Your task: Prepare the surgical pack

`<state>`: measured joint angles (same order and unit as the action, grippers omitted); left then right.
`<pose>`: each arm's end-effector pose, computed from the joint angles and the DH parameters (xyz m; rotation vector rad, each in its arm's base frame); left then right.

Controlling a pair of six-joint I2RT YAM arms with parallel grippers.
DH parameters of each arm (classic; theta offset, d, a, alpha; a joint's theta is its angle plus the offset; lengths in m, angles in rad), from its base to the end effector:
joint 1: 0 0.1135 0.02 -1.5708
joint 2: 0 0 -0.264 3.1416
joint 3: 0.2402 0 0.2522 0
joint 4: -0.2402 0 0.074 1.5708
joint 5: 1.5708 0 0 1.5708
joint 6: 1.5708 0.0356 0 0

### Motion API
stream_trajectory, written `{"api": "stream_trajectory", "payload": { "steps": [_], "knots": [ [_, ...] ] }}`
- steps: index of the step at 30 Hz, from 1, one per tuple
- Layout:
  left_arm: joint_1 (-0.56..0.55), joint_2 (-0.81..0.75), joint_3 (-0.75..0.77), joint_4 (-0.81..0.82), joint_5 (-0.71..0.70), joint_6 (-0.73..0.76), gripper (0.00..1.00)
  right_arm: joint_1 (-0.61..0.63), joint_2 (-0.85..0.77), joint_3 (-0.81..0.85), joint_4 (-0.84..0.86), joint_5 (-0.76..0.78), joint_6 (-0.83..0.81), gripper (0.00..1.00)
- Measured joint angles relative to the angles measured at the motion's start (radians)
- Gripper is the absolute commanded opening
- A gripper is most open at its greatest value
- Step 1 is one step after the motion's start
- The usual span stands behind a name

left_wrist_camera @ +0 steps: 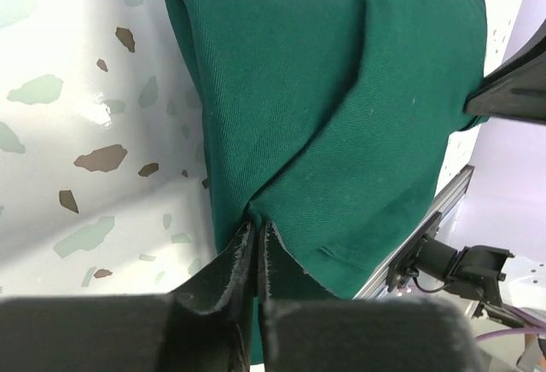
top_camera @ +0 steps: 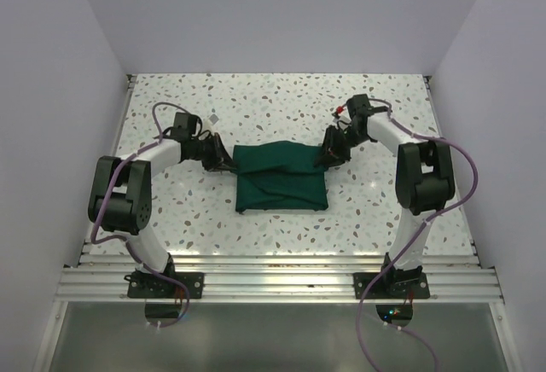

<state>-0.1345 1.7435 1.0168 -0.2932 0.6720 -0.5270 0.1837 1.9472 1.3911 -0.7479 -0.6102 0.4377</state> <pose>0.3356 -0.0678 0.1689 -0.2577 2.6252 -1.1080 0.3738 0.0902 0.1811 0.2470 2.9070 0.9936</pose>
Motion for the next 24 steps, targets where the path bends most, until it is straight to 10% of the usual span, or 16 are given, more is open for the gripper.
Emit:
{"api": "stream_trajectory", "payload": {
  "steps": [8,24],
  "knots": [
    [-0.001,0.000,-0.001,-0.006,0.008,0.042,0.13,0.006,0.003,0.175,-0.029,0.089,-0.061,0.66],
    [-0.001,0.005,-0.001,-0.016,0.034,0.098,0.15,0.112,0.405,0.595,-0.130,0.068,-0.115,0.67]
  ]
}}
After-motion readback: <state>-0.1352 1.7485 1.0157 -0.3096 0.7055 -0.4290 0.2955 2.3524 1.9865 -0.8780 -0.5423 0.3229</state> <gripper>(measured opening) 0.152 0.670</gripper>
